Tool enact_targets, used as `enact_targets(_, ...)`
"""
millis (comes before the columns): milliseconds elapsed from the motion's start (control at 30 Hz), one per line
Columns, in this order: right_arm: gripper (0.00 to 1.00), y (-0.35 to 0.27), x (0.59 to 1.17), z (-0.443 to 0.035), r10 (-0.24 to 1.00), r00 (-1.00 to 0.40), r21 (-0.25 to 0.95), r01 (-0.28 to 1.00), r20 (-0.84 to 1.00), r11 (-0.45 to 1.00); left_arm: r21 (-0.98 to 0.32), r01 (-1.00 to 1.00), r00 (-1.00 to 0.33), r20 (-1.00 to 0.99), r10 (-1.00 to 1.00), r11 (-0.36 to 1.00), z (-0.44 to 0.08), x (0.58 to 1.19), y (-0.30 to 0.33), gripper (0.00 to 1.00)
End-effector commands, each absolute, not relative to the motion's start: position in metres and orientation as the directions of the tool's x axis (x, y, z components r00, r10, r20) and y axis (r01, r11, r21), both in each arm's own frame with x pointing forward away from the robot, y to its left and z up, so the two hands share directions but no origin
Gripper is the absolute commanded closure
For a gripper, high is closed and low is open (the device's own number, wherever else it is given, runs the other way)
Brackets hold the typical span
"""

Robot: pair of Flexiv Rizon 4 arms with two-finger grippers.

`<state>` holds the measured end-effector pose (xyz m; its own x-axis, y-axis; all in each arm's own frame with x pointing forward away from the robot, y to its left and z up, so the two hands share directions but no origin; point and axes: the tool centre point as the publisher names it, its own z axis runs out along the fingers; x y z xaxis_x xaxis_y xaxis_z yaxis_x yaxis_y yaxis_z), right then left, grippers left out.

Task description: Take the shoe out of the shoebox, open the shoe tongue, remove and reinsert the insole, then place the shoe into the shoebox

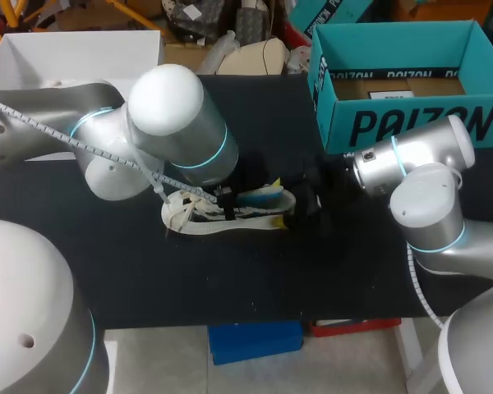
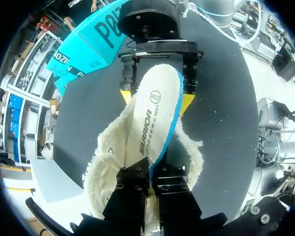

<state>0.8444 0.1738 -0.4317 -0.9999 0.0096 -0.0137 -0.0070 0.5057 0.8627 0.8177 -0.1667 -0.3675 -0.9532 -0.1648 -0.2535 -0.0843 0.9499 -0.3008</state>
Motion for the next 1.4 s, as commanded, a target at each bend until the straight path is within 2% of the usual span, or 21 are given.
enact_targets(33, 1.00, 0.173, 0.845, -0.434, 0.011, -1.000, 0.862, -0.006, -0.013, 0.506, -0.332, -0.055, -0.968, -0.214, -0.132, 0.942, -0.382, 0.826, -0.178, 1.00)
enact_targets(533, 1.00, 0.173, 0.845, -0.434, 0.011, -1.000, 0.862, -0.006, -0.013, 0.506, -0.359, 0.007, -0.975, -0.208, -0.073, 0.933, -0.386, 0.821, -0.198, 1.00)
enact_targets(567, 1.00, 0.173, 0.845, -0.434, 0.011, -1.000, 0.862, -0.006, -0.013, 0.506, -0.362, 0.011, -0.975, -0.212, -0.070, 0.932, -0.386, 0.819, -0.198, 0.87)
enact_targets(600, 1.00, 0.173, 0.845, -0.434, 0.011, -1.000, 0.862, -0.006, -0.013, 0.506, -0.366, 0.020, -0.974, -0.216, -0.065, 0.930, -0.386, 0.818, -0.197, 0.70)
enact_targets(667, 1.00, 0.173, 0.845, -0.434, 0.011, -1.000, 0.862, -0.006, -0.013, 0.506, -0.369, 0.032, -0.975, -0.217, -0.053, 0.929, -0.386, 0.814, -0.195, 0.66)
enact_targets(733, 1.00, 0.173, 0.845, -0.434, 0.011, -1.000, 0.862, -0.006, -0.013, 0.506, -0.365, 0.047, -0.973, -0.227, -0.040, 0.930, -0.387, 0.809, -0.193, 0.56)
enact_targets(900, 1.00, 0.173, 0.845, -0.434, 0.011, -1.000, 0.862, -0.006, -0.013, 0.506, -0.336, 0.076, -0.966, -0.259, -0.014, 0.939, -0.393, 0.807, -0.193, 0.47)
enact_targets(1233, 1.00, 0.173, 0.845, -0.434, 0.011, -1.000, 0.862, -0.006, -0.013, 0.506, -0.325, 0.120, -0.944, -0.331, 0.006, 0.938, -0.398, 0.820, -0.203, 0.61)
enact_targets(1400, 1.00, 0.173, 0.845, -0.434, 0.011, -1.000, 0.862, -0.006, -0.013, 0.506, -0.331, 0.137, -0.940, -0.341, 0.017, 0.934, -0.402, 0.824, -0.214, 0.65)
